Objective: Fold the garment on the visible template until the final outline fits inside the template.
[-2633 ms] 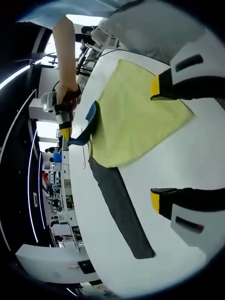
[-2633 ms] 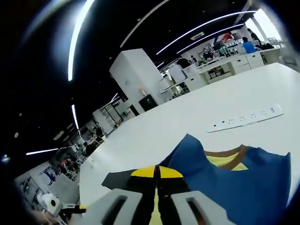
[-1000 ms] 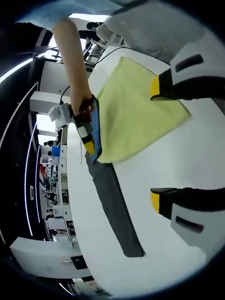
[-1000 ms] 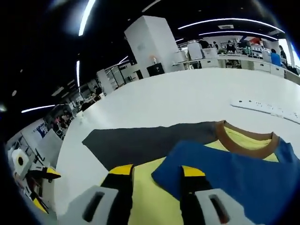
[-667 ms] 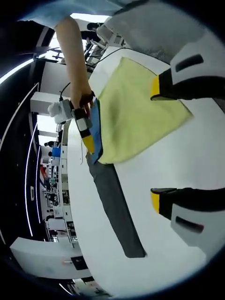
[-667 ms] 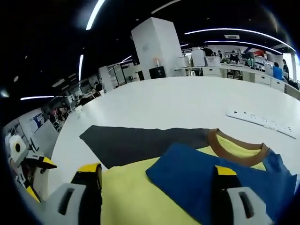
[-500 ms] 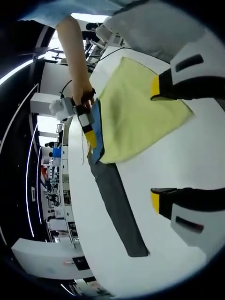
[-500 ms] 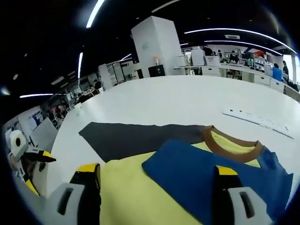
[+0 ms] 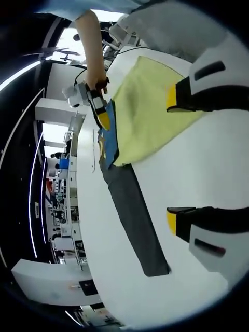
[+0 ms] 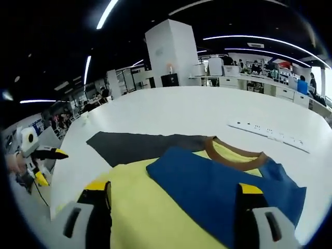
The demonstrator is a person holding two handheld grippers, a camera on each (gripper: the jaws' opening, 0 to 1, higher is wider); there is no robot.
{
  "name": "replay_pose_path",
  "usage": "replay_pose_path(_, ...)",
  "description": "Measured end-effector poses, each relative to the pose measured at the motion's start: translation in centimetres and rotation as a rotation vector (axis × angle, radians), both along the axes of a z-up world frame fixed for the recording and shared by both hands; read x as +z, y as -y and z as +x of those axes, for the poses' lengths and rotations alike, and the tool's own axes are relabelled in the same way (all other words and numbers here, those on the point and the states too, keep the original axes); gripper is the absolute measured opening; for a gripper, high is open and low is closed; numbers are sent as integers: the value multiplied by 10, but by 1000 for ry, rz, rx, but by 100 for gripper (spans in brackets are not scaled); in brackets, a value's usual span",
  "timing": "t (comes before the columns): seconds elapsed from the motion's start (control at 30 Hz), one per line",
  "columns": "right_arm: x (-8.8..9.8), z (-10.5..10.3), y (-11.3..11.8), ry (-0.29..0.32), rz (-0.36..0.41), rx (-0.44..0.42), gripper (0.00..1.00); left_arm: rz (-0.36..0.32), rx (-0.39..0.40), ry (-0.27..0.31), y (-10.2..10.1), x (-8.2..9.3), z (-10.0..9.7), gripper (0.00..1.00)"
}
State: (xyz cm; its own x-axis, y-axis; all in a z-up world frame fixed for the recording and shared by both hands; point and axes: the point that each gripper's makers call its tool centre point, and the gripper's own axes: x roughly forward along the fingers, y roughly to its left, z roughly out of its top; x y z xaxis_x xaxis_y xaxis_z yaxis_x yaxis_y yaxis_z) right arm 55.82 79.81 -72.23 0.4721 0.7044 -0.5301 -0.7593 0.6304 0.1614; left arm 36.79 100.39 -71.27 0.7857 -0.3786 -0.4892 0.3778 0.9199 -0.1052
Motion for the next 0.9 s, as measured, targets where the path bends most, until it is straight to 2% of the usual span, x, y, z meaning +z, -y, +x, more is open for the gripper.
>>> replay_pose_path(0.13, 2, -8, 16, 12, -19, 9, 100, 1, 28, -4, -20, 1, 5, 70)
replay_pose_path(0.23, 2, -12, 32, 15, -23, 2, 100, -24, 71, -3, -40, 0, 10, 70)
replay_pose_path(0.37, -1, -20, 50, 4, -29, -20, 100, 9, 92, -27, -60, -10, 13, 69)
replay_pose_path(0.5, -1, -23, 70, -6, -26, -61, 100, 6, 134, -28, -79, -12, 18, 68)
replay_pose_path(0.73, 3, -29, 90, -1, -33, -82, 100, 14, 270, -5, -122, -10, 35, 65)
replay_pose_path(0.8, 4, -30, 94, 3, -34, -86, 100, 28, 337, -40, -138, -18, 39, 65)
replay_pose_path(0.9, 6, -31, 100, 2, -23, -102, 100, 19, 414, -58, -154, -23, 45, 60)
